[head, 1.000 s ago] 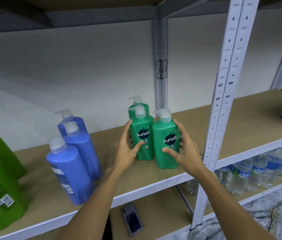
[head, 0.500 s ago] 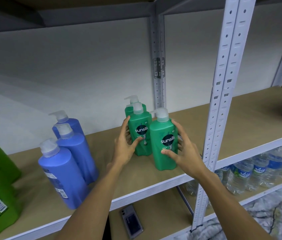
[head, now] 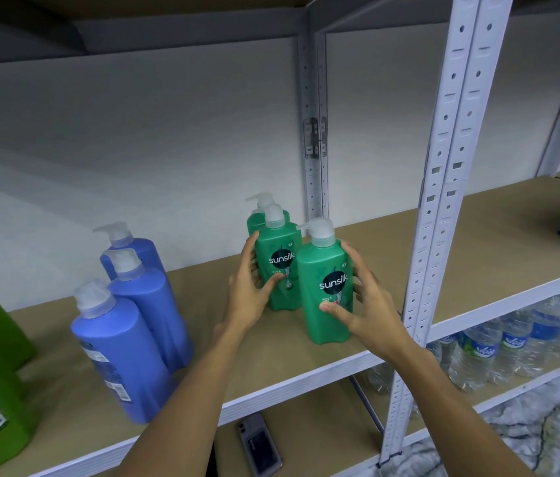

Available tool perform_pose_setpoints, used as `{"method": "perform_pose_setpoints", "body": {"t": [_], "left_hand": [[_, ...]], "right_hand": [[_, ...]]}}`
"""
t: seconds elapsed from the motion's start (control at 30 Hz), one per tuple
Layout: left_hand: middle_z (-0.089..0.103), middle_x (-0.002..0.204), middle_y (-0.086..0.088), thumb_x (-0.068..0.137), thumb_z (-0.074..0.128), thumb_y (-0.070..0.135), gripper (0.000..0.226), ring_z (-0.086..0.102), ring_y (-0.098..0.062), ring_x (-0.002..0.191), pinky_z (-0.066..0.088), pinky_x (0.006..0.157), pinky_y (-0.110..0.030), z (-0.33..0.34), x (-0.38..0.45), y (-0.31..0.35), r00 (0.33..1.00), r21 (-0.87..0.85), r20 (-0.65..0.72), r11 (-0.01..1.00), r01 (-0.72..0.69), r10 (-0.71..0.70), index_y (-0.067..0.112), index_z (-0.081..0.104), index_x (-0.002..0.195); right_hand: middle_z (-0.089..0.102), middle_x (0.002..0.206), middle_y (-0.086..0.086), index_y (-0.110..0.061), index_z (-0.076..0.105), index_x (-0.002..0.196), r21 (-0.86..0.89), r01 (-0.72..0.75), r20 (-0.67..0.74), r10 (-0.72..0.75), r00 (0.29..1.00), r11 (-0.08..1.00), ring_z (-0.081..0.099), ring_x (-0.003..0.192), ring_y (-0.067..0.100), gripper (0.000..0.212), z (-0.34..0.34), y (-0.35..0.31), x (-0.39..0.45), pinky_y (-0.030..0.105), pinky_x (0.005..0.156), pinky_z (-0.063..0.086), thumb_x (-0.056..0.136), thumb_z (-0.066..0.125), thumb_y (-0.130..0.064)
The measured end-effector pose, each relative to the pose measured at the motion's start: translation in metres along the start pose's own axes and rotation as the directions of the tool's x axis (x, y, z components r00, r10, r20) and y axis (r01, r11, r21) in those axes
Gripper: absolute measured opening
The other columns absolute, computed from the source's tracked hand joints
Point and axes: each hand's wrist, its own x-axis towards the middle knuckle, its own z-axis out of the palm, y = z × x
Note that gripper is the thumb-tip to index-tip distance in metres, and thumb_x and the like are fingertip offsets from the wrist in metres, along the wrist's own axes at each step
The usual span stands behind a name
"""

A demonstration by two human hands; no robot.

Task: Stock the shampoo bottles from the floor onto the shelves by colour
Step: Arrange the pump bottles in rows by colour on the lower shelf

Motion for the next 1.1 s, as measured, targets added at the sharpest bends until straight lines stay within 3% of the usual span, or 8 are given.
{"method": "perform_pose_setpoints", "body": {"t": [0.1,0.3,0.53,0.63,0.73,0.93,1.03,1.1], "left_hand": [[0.058,0.140,0.006,0.084,0.080,0.009,0.091,0.062,-0.008,0.122,0.052,0.103,-0.030,0.000,0.001,0.000,1.000,0.001,-0.004,1.000,-0.001,0.001,0.033,0.029,0.155],[0.056,0.135,0.023,0.085,0.080,0.012,0.089,0.061,0.003,0.119,0.051,0.099,-0.020,-0.002,0.001,0.001,1.000,0.047,0.006,0.999,-0.013,0.012,0.037,0.028,0.154],[0.063,0.122,0.011,0.090,0.076,0.022,0.079,0.064,-0.001,0.104,0.054,0.091,-0.021,-0.008,0.005,0.003,0.998,0.182,0.005,0.981,-0.065,0.065,0.035,0.031,0.153],[0.066,0.117,0.006,0.099,0.063,0.023,0.060,0.066,-0.009,0.104,0.057,0.093,-0.036,-0.010,0.002,0.006,0.999,0.101,-0.034,0.995,-0.005,0.009,0.046,0.037,0.148],[0.067,0.111,0.021,0.104,0.052,0.022,0.047,0.065,-0.002,0.105,0.054,0.098,-0.032,-0.012,-0.002,0.010,0.998,0.034,-0.055,0.998,0.043,-0.041,0.046,0.043,0.143],[0.059,0.143,0.002,0.103,0.038,0.047,0.039,0.053,-0.017,0.134,0.040,0.115,-0.048,-0.015,-0.003,0.011,0.990,-0.107,-0.012,0.984,0.142,-0.144,0.050,0.048,0.141],[0.060,0.132,0.026,0.111,0.027,0.034,0.038,0.057,0.005,0.123,0.042,0.110,-0.036,-0.016,-0.006,0.022,0.986,-0.153,-0.008,0.975,0.162,-0.165,0.037,0.048,0.143],[0.063,0.122,0.030,0.111,0.023,0.036,0.040,0.061,0.001,0.116,0.047,0.106,-0.041,-0.017,-0.005,0.024,0.983,-0.170,-0.010,0.969,0.179,-0.184,0.035,0.048,0.143]], "right_hand": [[0.051,0.145,-0.016,-0.060,0.015,0.151,0.011,-0.007,0.018,0.007,1.000,1.000,0.056,0.127,0.004,0.105,0.002,-0.001,-0.001,0.041,0.104,0.054,0.083,0.083,-0.019],[0.053,0.139,-0.024,-0.062,0.014,0.150,0.009,-0.007,0.018,0.007,1.000,1.000,0.055,0.124,-0.005,0.105,0.002,-0.001,-0.002,0.031,0.102,0.052,0.083,0.083,-0.020],[0.050,0.146,-0.008,-0.059,0.015,0.152,0.044,-0.011,-0.003,0.011,1.000,0.999,0.056,0.131,0.015,0.107,0.008,0.003,0.001,0.051,0.103,0.053,0.081,0.084,-0.017],[0.045,0.143,0.001,-0.059,0.018,0.152,0.038,-0.029,-0.043,0.030,0.999,0.999,0.054,0.131,0.019,0.107,0.013,0.005,0.003,0.052,0.102,0.052,0.078,0.086,-0.019],[0.046,0.143,-0.001,-0.060,0.020,0.151,0.054,-0.021,-0.051,0.024,0.998,0.998,0.054,0.130,0.018,0.106,0.018,0.005,0.005,0.051,0.103,0.052,0.078,0.086,-0.019],[0.050,0.144,-0.017,-0.060,0.021,0.150,0.076,-0.023,-0.041,0.026,0.999,0.997,0.055,0.128,0.007,0.105,0.032,-0.005,0.008,0.045,0.103,0.054,0.080,0.085,-0.014],[0.052,0.143,-0.013,-0.063,0.021,0.149,0.110,-0.055,-0.022,0.057,0.998,0.992,0.055,0.129,0.010,0.105,0.040,-0.008,0.012,0.050,0.104,0.052,0.081,0.084,-0.014],[0.053,0.142,-0.006,-0.063,0.021,0.148,0.119,-0.064,-0.018,0.067,0.998,0.991,0.056,0.128,0.015,0.105,0.046,-0.008,0.015,0.052,0.103,0.052,0.080,0.084,-0.014]]}}
